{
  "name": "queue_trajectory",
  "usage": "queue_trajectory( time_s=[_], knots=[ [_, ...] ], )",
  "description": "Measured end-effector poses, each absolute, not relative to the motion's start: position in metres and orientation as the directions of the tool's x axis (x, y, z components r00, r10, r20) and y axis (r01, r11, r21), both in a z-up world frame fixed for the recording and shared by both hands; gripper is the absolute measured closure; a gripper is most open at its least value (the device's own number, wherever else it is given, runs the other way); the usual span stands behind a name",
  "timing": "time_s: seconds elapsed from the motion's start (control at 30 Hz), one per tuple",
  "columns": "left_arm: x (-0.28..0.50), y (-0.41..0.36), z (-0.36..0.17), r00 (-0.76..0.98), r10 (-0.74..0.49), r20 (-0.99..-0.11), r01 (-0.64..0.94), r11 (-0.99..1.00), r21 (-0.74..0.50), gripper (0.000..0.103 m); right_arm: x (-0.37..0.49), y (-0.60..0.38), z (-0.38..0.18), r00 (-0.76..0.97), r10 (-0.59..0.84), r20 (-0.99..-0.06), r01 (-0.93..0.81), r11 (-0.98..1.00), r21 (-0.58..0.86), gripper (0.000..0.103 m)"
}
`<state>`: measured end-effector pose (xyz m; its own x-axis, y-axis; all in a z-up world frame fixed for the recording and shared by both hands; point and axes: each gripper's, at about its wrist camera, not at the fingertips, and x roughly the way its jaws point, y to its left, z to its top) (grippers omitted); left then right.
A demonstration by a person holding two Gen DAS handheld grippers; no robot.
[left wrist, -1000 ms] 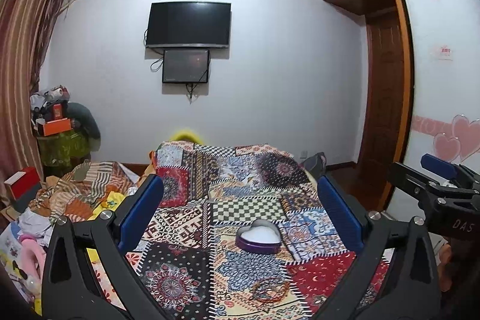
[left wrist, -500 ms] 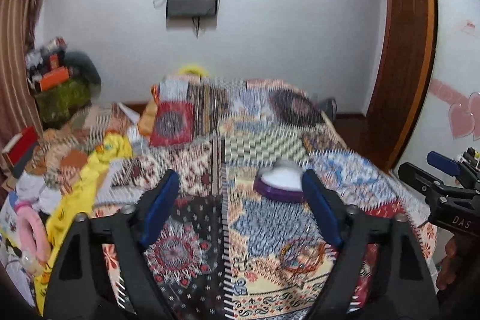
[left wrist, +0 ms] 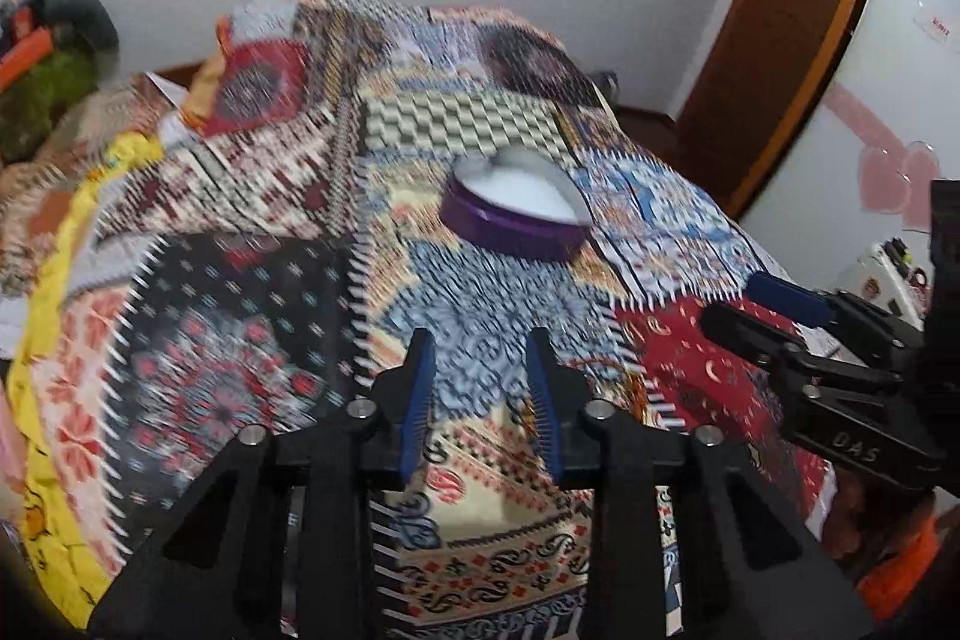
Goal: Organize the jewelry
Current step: 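Grasp the gold-red bracelet with the left tool while the right tool grasps a silver ring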
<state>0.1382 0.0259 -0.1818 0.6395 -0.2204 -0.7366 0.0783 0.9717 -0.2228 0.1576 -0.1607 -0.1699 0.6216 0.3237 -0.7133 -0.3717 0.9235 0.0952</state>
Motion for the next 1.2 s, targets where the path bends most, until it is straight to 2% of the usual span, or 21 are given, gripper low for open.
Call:
queue_trajectory(
  time_s=[0.07, 0.3, 0.57, 0.7, 0.8, 1.2],
  knots=[
    [0.14, 0.023, -0.188, 0.616, -0.237, -0.751, 0.087, 0.968, -0.235, 0.08, 0.163, -0.158, -0.176, 0.602, 0.331, -0.727, -0.379, 0.92, 0.105, 0.047],
    [0.14, 0.013, -0.203, 0.571, -0.306, -0.762, 0.131, 0.95, -0.283, 0.086, 0.173, -0.151, -0.192, 0.538, 0.35, -0.767, -0.408, 0.904, 0.127, 0.055],
    [0.147, 0.007, -0.217, 0.537, -0.314, -0.783, 0.126, 0.948, -0.294, 0.091, 0.183, -0.14, -0.208, 0.492, 0.341, -0.801, -0.425, 0.897, 0.121, 0.069],
    [0.147, 0.009, -0.218, 0.543, -0.33, -0.772, 0.129, 0.941, -0.312, 0.095, 0.184, -0.141, -0.209, 0.49, 0.348, -0.799, -0.427, 0.895, 0.128, 0.084],
    [0.147, 0.008, -0.217, 0.544, -0.36, -0.758, 0.143, 0.93, -0.339, 0.097, 0.183, -0.142, -0.208, 0.494, 0.356, -0.793, -0.427, 0.894, 0.135, 0.084],
    [0.14, 0.009, -0.18, 0.632, -0.327, -0.702, 0.153, 0.941, -0.301, 0.098, 0.176, -0.149, -0.184, 0.552, 0.361, -0.751, -0.412, 0.902, 0.131, 0.084]
  ],
)
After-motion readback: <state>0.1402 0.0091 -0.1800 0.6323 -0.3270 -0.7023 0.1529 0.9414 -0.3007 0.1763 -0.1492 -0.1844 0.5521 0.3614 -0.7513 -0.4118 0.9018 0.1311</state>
